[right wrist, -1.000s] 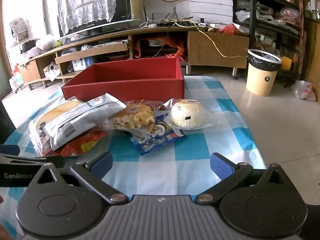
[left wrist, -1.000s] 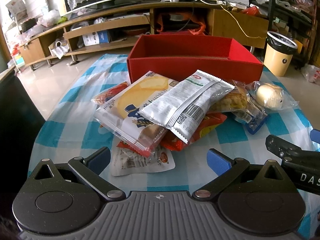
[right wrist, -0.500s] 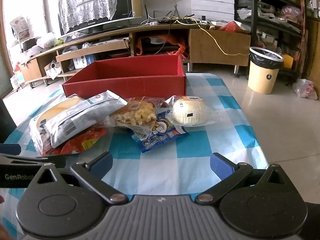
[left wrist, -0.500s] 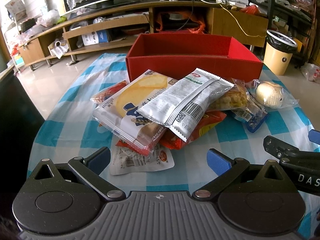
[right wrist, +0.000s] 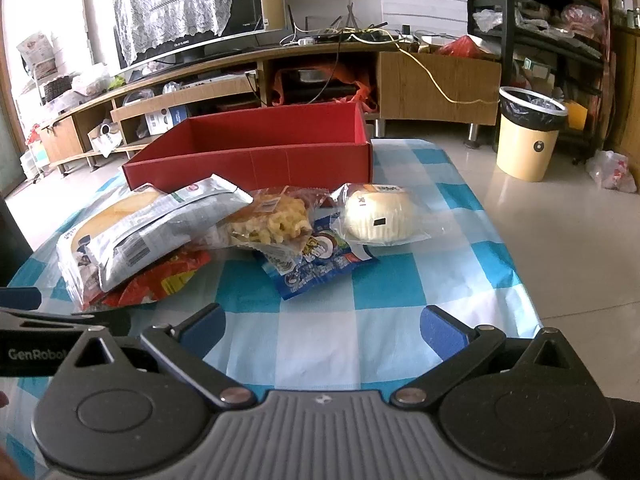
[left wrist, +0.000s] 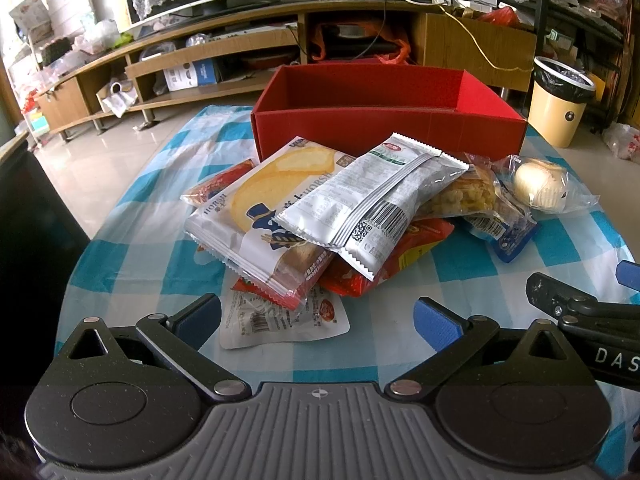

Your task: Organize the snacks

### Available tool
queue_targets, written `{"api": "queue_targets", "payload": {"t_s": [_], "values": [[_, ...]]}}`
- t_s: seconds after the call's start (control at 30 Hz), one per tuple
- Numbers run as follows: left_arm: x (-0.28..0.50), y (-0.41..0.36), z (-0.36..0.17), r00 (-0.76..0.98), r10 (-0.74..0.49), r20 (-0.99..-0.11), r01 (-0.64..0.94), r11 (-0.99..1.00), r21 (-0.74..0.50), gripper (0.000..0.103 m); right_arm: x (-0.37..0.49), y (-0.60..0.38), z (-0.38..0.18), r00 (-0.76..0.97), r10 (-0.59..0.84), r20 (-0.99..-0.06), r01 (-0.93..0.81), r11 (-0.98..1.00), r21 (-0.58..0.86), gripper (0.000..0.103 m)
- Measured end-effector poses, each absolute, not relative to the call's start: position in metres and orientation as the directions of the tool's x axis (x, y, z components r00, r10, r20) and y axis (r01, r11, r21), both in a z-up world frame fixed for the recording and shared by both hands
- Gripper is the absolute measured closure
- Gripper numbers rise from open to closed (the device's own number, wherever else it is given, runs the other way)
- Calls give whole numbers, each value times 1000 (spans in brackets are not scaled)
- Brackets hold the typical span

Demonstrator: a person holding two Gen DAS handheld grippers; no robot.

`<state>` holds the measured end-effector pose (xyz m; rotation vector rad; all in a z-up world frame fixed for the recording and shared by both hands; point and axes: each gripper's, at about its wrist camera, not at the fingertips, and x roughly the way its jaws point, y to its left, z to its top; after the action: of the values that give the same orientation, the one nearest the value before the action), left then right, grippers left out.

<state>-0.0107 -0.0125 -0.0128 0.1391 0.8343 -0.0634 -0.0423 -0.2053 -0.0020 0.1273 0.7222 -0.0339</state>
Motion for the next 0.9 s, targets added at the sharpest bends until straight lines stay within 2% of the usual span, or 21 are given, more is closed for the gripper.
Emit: {"api": "queue_targets", "payload": {"t_s": [0.9], "values": [[-11,-12,-14,672,11,-741,110,987,114,0,-41,-206,-7,737,24,-676,76,990,118,2]]}}
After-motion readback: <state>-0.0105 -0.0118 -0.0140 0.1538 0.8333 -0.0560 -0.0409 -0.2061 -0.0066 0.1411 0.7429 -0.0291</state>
